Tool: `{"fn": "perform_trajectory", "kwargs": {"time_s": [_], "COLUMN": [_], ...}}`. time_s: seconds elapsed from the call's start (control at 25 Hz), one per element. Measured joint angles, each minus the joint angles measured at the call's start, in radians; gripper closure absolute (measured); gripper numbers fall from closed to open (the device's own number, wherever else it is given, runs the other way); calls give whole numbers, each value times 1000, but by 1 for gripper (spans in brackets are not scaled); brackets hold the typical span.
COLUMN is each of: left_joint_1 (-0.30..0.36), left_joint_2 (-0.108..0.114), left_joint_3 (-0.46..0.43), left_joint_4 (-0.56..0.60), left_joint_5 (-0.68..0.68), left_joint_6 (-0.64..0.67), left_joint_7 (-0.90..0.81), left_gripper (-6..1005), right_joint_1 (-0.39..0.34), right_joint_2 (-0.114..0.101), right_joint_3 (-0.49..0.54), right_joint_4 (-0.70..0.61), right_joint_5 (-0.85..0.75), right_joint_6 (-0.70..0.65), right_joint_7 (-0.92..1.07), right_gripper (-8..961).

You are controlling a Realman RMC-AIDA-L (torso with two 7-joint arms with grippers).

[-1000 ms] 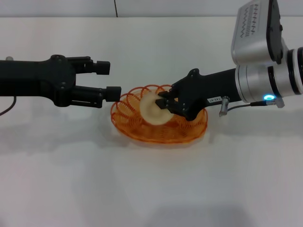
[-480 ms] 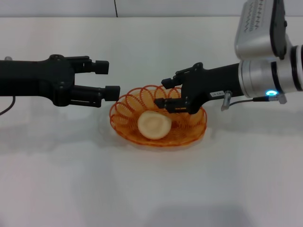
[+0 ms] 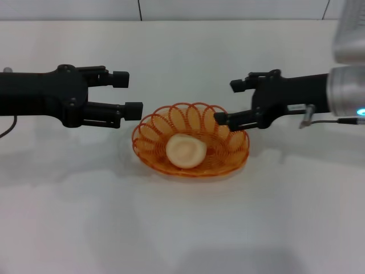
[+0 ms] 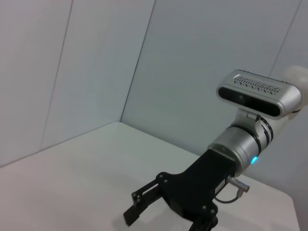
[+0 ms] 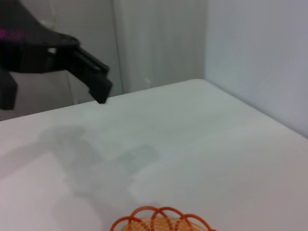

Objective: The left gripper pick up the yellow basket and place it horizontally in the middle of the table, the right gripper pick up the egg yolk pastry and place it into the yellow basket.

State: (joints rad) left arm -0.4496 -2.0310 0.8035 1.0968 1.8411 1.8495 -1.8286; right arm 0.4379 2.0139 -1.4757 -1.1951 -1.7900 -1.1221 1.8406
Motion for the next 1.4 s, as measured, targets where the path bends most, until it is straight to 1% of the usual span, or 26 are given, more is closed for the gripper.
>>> {"fn": "perform_trajectory", "kwargs": {"time_s": [0.24,0.4,0.48,0.56,0.84,1.4], "left_joint_1": [4,7,7,9,13,9], "left_joint_2": [1,10,19,28,39,42], "left_joint_3": [-1,-1,-1,-1,-1,6], "left_joint_4": [-4,-33,-54,-76,-103,-104], "left_joint_5": [5,6,6,6,7,7], "left_joint_6": [-1,3,5,6,9,25], "left_joint_7": [6,33,51,69,114,118], "left_gripper": [114,114,114,113,113,114], "right_joint_1": [-72,-105,-118,-125,-129,-121], "right_joint_2": [-1,-3,-3,-4,-4,-4], "right_joint_3": [119,202,242,263,274,268], "right_joint_4": [-5,-8,-8,-8,-8,-23], "right_joint_5": [53,53,53,54,47,30], "right_joint_6": [-117,-226,-287,-314,-346,-371], "right_joint_7": [-71,-87,-99,-102,-108,-112], "right_gripper": [114,118,119,121,124,124]}}
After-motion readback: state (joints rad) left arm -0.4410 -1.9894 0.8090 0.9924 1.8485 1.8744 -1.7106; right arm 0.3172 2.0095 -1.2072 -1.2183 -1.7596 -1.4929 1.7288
